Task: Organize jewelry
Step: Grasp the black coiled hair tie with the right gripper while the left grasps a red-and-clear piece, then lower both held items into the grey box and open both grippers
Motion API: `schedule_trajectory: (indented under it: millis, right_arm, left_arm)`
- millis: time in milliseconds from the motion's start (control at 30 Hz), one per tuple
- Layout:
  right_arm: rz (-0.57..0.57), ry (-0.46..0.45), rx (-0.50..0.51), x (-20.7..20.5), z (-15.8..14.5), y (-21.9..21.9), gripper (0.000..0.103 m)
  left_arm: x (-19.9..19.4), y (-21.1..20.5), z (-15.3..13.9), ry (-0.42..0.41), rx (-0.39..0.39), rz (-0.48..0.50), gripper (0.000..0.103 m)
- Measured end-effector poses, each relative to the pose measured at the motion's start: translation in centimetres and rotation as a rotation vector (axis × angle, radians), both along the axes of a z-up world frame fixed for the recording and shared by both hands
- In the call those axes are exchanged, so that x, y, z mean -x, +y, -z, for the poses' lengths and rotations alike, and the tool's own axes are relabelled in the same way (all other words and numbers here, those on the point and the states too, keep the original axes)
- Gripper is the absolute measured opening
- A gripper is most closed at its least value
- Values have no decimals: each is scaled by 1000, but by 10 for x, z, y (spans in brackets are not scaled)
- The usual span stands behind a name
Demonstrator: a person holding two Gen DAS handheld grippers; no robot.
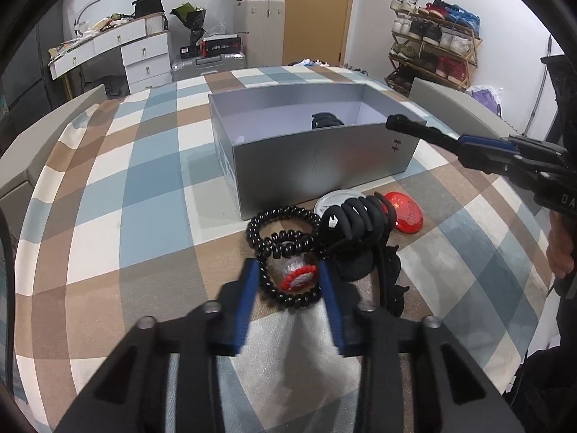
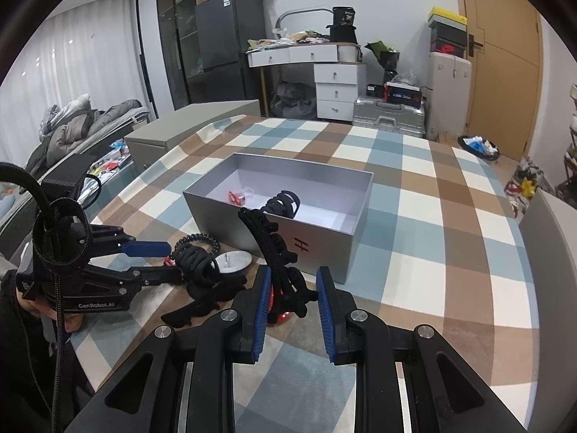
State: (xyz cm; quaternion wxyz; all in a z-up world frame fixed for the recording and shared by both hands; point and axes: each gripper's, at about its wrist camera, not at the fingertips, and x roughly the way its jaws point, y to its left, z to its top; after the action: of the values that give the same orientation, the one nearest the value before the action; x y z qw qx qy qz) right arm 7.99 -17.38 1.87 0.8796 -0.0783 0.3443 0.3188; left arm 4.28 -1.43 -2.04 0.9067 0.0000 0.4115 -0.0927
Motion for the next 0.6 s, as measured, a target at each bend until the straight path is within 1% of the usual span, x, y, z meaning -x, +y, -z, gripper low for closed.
schedule_trajectory:
  millis: [33, 267, 600]
  right_arm:
    - [0, -1, 1, 0, 0, 0, 24]
    - [-6, -1, 0, 1, 0, 1, 24]
    - [-8, -11, -30, 2, -5, -2, 24]
  left_arm:
    - [0, 1, -1, -2, 10, 12, 12]
    - [3, -4, -5, -12, 4, 46, 12]
    - [11, -8, -23, -78, 17, 82, 12]
